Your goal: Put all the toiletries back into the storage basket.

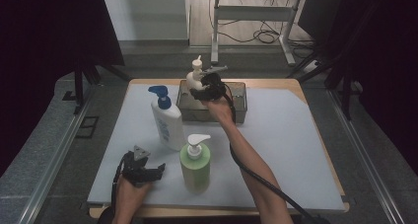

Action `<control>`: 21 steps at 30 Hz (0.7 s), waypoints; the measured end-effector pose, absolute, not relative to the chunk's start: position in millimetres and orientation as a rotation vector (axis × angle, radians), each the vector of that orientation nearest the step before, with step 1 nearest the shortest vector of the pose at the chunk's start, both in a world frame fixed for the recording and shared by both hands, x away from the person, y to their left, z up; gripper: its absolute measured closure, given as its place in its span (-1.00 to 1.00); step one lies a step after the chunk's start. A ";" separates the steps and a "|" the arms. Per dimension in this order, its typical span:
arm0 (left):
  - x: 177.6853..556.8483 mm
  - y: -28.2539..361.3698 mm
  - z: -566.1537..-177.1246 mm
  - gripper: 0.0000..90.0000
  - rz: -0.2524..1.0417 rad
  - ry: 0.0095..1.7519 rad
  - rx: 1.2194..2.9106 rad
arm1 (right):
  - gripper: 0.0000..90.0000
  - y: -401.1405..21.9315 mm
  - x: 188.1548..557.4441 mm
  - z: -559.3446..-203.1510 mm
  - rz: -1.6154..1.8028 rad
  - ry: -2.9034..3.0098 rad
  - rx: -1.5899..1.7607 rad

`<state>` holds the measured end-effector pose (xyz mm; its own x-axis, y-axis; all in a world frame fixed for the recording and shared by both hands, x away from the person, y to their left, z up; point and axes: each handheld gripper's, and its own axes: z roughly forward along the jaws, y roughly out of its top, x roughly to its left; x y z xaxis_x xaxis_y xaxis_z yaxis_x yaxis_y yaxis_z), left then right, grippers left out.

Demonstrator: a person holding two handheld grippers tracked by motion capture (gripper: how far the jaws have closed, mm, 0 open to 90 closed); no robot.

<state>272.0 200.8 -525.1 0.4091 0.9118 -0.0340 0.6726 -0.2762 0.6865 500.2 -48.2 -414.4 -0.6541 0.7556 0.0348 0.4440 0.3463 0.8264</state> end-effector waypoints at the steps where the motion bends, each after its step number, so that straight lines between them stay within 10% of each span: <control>1: 272.0 200.8 -525.1 -0.74 0.493 1.342 2.042 | -0.15 -48.3 500.1 -414.6 1.223 2.261 1.060; 21: 271.9 200.8 -525.2 -0.74 0.493 1.341 2.042 | -0.44 -59.4 498.0 -415.1 1.251 2.315 1.041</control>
